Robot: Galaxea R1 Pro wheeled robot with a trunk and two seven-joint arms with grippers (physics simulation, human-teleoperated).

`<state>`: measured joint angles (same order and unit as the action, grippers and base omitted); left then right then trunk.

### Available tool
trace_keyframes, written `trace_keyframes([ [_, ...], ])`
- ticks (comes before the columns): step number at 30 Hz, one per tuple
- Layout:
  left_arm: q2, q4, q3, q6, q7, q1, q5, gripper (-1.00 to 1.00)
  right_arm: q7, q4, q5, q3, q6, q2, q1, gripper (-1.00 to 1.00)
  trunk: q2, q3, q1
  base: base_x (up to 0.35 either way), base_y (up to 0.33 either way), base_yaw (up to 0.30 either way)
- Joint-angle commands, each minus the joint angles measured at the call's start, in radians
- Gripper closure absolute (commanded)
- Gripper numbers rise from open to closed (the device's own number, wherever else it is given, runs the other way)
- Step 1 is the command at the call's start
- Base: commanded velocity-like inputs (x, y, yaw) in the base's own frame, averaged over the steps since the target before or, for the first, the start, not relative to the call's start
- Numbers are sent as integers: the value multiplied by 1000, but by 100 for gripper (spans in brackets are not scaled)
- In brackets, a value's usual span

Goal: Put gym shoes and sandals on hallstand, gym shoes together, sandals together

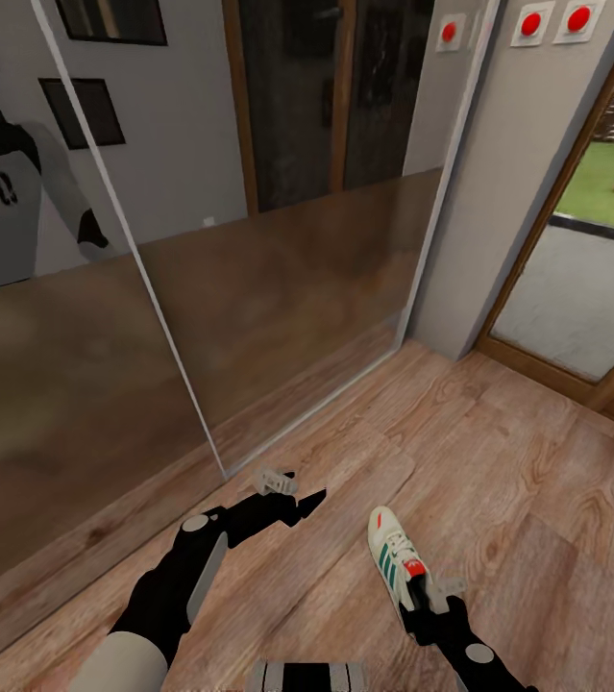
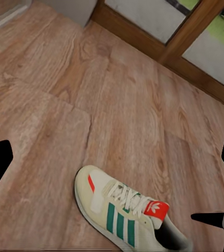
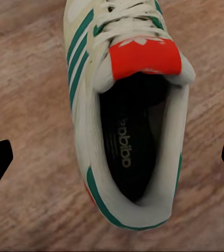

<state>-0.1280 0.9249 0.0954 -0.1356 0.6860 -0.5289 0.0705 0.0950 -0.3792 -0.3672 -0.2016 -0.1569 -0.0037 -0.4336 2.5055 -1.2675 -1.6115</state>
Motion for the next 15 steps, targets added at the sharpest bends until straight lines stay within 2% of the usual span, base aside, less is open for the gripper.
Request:
trace_keyframes([
  [1, 0, 1, 0, -10, 3, 0, 8, -100, 8, 0, -6, -9, -4, 1, -1, -100, 1, -6, 0, 0, 0, 0],
  [12, 1, 0, 0, -10, 3, 0, 8, -100, 8, 0, -6, -10, -4, -1, -1, -100, 3, -66, -5, 0, 0, -29],
  [15, 1, 0, 0, -10, 3, 0, 8, -100, 8, -2, -4, -10, -5, -1, -1, -100, 3, -71, -5, 0, 0, -100],
])
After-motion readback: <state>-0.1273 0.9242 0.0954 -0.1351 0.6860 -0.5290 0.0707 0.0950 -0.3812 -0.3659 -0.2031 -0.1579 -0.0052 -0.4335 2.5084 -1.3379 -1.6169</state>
